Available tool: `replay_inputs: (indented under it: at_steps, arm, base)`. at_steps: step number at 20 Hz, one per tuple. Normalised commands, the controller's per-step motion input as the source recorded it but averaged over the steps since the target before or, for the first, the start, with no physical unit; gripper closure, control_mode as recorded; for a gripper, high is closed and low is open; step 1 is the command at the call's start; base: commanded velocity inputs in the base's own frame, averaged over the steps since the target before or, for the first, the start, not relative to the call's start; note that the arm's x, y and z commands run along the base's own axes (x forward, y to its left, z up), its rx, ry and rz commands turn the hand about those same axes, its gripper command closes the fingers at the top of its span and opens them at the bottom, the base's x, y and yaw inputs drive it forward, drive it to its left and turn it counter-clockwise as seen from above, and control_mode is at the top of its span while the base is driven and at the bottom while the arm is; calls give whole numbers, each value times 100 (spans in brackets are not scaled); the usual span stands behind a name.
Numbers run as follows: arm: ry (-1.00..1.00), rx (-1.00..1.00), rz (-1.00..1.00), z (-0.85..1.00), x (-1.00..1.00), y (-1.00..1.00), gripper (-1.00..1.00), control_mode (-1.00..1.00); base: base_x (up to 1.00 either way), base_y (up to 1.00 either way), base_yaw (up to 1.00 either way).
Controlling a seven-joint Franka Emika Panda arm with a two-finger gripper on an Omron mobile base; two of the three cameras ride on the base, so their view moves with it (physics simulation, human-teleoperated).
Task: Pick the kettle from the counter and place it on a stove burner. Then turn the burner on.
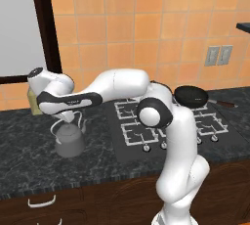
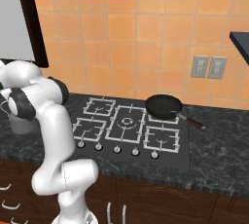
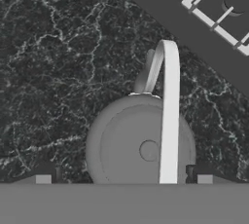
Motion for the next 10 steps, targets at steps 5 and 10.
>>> replay_inputs:
  at_steps: [5,10]
  arm:
    - [-1,0,-2,4,0,0,-100,-100]
    - [-3,0,0,-6,0,0,100,-100]
  base:
    - [0,0,0]
    - [0,0,0]
